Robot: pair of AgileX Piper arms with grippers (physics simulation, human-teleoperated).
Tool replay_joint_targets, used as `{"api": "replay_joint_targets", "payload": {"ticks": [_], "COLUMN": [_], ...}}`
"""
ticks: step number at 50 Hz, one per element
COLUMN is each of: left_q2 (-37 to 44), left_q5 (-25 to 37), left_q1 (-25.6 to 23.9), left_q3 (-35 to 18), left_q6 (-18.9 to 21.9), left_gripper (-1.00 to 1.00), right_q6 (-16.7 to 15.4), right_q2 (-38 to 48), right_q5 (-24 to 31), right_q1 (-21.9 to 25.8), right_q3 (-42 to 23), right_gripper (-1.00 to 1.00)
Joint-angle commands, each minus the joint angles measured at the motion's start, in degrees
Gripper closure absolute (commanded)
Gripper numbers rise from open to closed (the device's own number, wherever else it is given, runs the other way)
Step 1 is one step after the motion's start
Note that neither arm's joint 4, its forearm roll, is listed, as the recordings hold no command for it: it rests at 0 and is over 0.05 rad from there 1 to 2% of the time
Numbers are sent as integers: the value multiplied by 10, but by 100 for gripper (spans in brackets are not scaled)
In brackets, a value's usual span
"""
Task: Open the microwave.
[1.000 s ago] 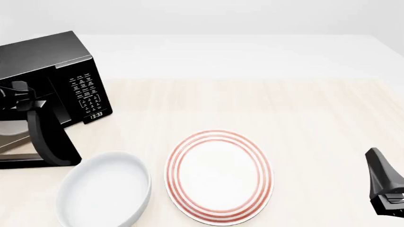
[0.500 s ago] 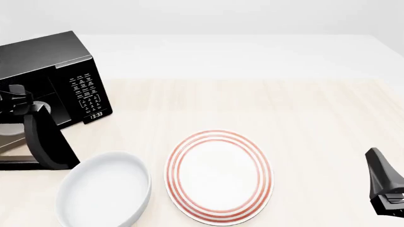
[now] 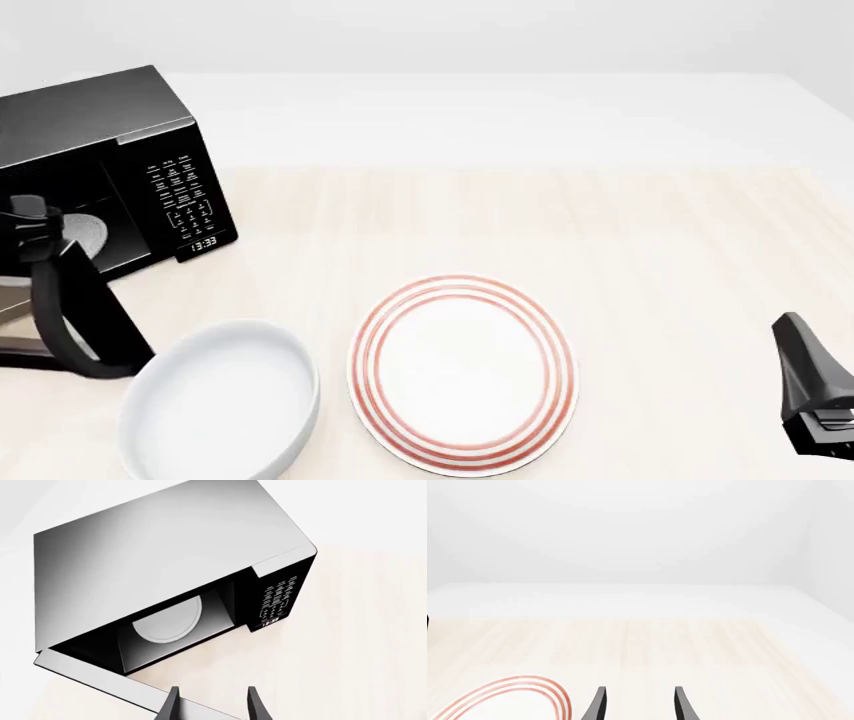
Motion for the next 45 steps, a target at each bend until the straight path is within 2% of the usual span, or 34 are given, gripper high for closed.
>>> {"api": "replay_joint_targets", "payload": {"ticks": [1,45], "left_q2": [-20,-108], "left_q5": [9,34], "left_q1": [-3,16], "left_q3": [15,74], "left_q6": [6,-16], "left_gripper": [-100,-100], "right_q6": [0,0], "right_q2": [0,0], "right_q5": [0,0], "right_q1": [0,0], "right_q3": [0,0], "right_gripper": [-100,-100]}}
